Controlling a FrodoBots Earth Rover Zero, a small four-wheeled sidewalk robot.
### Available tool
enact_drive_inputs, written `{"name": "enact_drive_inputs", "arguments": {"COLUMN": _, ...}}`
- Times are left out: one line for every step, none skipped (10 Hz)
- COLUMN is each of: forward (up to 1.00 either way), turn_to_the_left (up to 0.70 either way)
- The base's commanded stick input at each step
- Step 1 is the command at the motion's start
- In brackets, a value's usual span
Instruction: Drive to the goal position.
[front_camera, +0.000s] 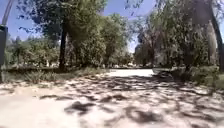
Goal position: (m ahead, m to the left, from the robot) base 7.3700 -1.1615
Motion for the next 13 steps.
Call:
{"name": "enact_drive_inputs", "arguments": {"forward": 0.7, "turn_to_the_left": 0.01}}
{"name": "enact_drive_inputs", "arguments": {"forward": 0.7, "turn_to_the_left": 0.01}}
{"name": "enact_drive_inputs", "arguments": {"forward": 0.7, "turn_to_the_left": 0.01}}
{"name": "enact_drive_inputs", "arguments": {"forward": 0.7, "turn_to_the_left": 0.01}}
{"name": "enact_drive_inputs", "arguments": {"forward": 0.7, "turn_to_the_left": 0.01}}
{"name": "enact_drive_inputs", "arguments": {"forward": 0.7, "turn_to_the_left": 0.01}}
{"name": "enact_drive_inputs", "arguments": {"forward": 0.7, "turn_to_the_left": 0.01}}
{"name": "enact_drive_inputs", "arguments": {"forward": 0.7, "turn_to_the_left": -0.16}}
{"name": "enact_drive_inputs", "arguments": {"forward": 0.7, "turn_to_the_left": -0.27}}
{"name": "enact_drive_inputs", "arguments": {"forward": 0.7, "turn_to_the_left": -0.17}}
{"name": "enact_drive_inputs", "arguments": {"forward": 0.7, "turn_to_the_left": -0.02}}
{"name": "enact_drive_inputs", "arguments": {"forward": 0.7, "turn_to_the_left": 0.01}}
{"name": "enact_drive_inputs", "arguments": {"forward": 0.7, "turn_to_the_left": 0.01}}
